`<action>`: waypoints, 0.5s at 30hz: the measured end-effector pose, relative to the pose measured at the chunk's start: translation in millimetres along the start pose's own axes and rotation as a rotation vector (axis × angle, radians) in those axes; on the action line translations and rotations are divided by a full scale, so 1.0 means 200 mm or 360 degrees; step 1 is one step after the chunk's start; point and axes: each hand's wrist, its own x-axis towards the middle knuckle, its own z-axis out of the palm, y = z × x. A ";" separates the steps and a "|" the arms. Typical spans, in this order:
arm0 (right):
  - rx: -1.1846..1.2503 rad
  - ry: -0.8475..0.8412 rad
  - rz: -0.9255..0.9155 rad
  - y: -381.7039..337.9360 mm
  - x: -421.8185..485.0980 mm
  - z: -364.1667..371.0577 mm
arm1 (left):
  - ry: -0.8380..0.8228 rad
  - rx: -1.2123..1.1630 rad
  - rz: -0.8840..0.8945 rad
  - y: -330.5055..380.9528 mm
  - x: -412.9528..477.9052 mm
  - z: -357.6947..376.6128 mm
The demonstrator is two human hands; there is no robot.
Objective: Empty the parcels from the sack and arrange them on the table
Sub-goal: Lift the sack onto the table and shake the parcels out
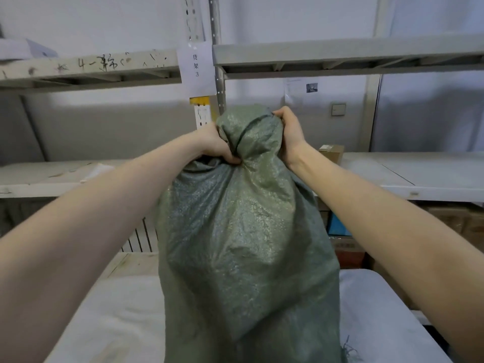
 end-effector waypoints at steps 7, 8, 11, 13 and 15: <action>-0.1790 -0.0251 -0.0520 -0.07 -0.01 0.01 | 0.0653 0.0611 -0.0092 -0.03 0.05 0.02; -0.2075 -0.0370 -0.0454 -0.10 -0.03 0.00 | 0.0711 0.0620 -0.0069 -0.02 0.04 0.02; -0.2791 -0.0487 -0.0208 -0.09 -0.09 0.00 | 0.0858 0.0592 0.0026 0.01 0.06 0.00; -0.3083 -0.0463 -0.0227 0.02 -0.12 0.04 | 0.0936 0.0574 0.0112 0.05 0.07 -0.03; -0.3006 -0.0335 -0.0295 0.14 -0.16 0.06 | 0.0980 0.0568 0.0204 0.10 0.07 -0.04</action>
